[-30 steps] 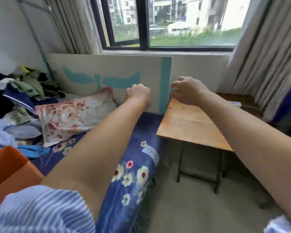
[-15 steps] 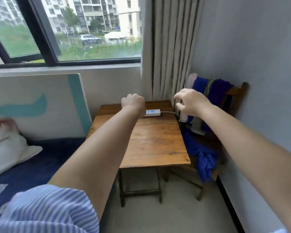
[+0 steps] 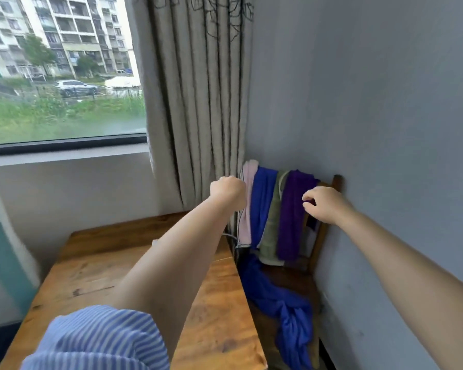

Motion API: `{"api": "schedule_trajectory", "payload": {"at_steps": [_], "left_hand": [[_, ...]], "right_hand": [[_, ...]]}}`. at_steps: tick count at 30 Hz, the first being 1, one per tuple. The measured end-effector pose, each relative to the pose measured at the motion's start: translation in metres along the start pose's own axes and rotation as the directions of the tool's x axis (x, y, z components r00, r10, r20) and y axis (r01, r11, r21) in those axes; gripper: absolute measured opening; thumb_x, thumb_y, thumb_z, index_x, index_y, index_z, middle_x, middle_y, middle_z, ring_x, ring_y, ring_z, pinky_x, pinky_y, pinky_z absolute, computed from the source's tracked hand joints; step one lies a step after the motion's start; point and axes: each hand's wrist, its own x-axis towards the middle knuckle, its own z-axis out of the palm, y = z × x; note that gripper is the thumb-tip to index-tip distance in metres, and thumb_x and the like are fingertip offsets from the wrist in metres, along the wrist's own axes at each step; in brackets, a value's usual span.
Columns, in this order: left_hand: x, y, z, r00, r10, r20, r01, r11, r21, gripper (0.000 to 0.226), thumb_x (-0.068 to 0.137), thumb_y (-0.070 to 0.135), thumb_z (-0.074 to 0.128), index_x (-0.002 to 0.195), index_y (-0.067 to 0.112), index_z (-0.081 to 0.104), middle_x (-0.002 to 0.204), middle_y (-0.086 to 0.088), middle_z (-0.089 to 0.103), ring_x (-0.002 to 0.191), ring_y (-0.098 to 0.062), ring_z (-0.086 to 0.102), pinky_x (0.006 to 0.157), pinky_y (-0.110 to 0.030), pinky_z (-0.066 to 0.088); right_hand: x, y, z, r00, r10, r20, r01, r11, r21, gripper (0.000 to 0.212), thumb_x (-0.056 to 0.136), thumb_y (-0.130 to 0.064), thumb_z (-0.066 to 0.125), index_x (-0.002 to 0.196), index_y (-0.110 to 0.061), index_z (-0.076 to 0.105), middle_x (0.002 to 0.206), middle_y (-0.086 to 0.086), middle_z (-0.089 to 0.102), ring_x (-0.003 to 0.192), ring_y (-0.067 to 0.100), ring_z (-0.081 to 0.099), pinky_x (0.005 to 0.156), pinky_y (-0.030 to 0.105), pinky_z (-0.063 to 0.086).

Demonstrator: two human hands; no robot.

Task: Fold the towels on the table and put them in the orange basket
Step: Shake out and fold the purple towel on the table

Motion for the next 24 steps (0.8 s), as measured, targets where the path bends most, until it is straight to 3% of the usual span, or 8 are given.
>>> {"api": "schedule_trajectory", "payload": {"at_steps": [2, 5, 9, 12, 14, 17, 21, 24], "left_hand": [[0.037, 0.007, 0.004, 0.999, 0.036, 0.031, -0.035, 0.999, -0.021, 0.024, 0.086, 0.005, 0.044, 0.103, 0.008, 0.061, 0.091, -0.008, 0.053, 0.086, -0.026, 0.052, 0.061, -0.026, 0.036], [0.095, 0.021, 0.018, 0.994, 0.084, 0.069, -0.081, 0.995, -0.051, 0.016, 0.085, 0.003, 0.042, 0.073, 0.007, 0.051, 0.072, -0.001, 0.043, 0.078, -0.023, 0.047, 0.049, -0.026, 0.032], [0.159, 0.047, 0.04, 0.979, 0.135, 0.154, -0.115, 0.984, -0.137, 0.022, 0.091, 0.007, 0.041, 0.07, 0.011, 0.044, 0.067, 0.002, 0.037, 0.071, -0.018, 0.045, 0.051, -0.027, 0.033], [0.182, 0.058, 0.048, 0.973, 0.154, 0.169, -0.12, 0.974, -0.192, 0.015, 0.092, 0.005, 0.041, 0.088, 0.007, 0.056, 0.083, 0.0, 0.048, 0.086, -0.021, 0.052, 0.062, -0.027, 0.038], [0.21, 0.074, 0.054, 0.969, 0.152, 0.193, -0.108, 0.969, -0.221, 0.016, 0.093, 0.006, 0.041, 0.087, 0.007, 0.057, 0.093, -0.003, 0.055, 0.103, -0.023, 0.056, 0.067, -0.027, 0.038], [0.238, 0.086, 0.067, 0.967, 0.135, 0.216, -0.077, 0.963, -0.259, 0.022, 0.095, 0.01, 0.039, 0.1, 0.002, 0.06, 0.106, -0.009, 0.062, 0.103, -0.026, 0.058, 0.064, -0.028, 0.04], [0.276, 0.113, 0.088, 0.965, 0.082, 0.25, 0.002, 0.949, -0.317, 0.033, 0.096, 0.024, 0.04, 0.104, -0.001, 0.06, 0.11, -0.013, 0.062, 0.102, -0.029, 0.059, 0.07, -0.034, 0.045], [0.298, 0.134, 0.108, 0.968, 0.041, 0.246, 0.063, 0.914, -0.401, 0.032, 0.095, 0.025, 0.043, 0.098, -0.001, 0.062, 0.104, -0.014, 0.065, 0.099, -0.029, 0.06, 0.073, -0.035, 0.047]], "right_hand": [[0.028, 0.017, 0.0, 0.999, 0.048, 0.006, -0.048, 0.999, 0.009, 0.027, 0.09, -0.016, 0.048, 0.111, -0.007, 0.063, 0.117, 0.011, 0.063, 0.109, 0.026, 0.056, 0.08, 0.027, 0.042], [0.065, 0.045, 0.002, 0.993, 0.117, -0.009, -0.117, 0.992, 0.041, 0.018, 0.089, -0.014, 0.048, 0.087, -0.008, 0.065, 0.091, 0.012, 0.064, 0.095, 0.029, 0.059, 0.066, 0.024, 0.034], [0.109, 0.083, 0.014, 0.974, 0.226, 0.016, -0.227, 0.971, 0.075, 0.025, 0.09, -0.015, 0.047, 0.097, 0.001, 0.064, 0.1, 0.015, 0.067, 0.092, 0.029, 0.06, 0.076, 0.035, 0.049], [0.128, 0.099, 0.022, 0.965, 0.258, 0.046, -0.261, 0.96, 0.102, 0.023, 0.09, -0.014, 0.047, 0.093, 0.001, 0.065, 0.096, 0.016, 0.067, 0.091, 0.029, 0.06, 0.075, 0.035, 0.048], [0.152, 0.12, 0.03, 0.966, 0.251, 0.053, -0.256, 0.96, 0.116, 0.024, 0.089, -0.012, 0.046, 0.072, -0.005, 0.062, 0.08, 0.012, 0.064, 0.084, 0.029, 0.061, 0.065, 0.031, 0.042], [0.182, 0.137, 0.044, 0.973, 0.224, 0.06, -0.231, 0.962, 0.149, 0.037, 0.09, -0.011, 0.046, 0.053, -0.019, 0.044, 0.072, 0.009, 0.058, 0.08, 0.031, 0.061, 0.064, 0.033, 0.044], [0.225, 0.172, 0.067, 0.979, 0.189, 0.071, -0.193, 0.98, 0.047, 0.021, 0.089, -0.013, 0.045, 0.081, -0.007, 0.064, 0.092, 0.01, 0.067, 0.088, 0.026, 0.062, 0.065, 0.027, 0.041], [0.245, 0.198, 0.084, 0.994, 0.103, 0.03, -0.1, 0.992, -0.072, 0.021, 0.088, -0.02, 0.048, 0.101, -0.014, 0.064, 0.106, 0.007, 0.066, 0.1, 0.024, 0.06, 0.072, 0.026, 0.042]]}}
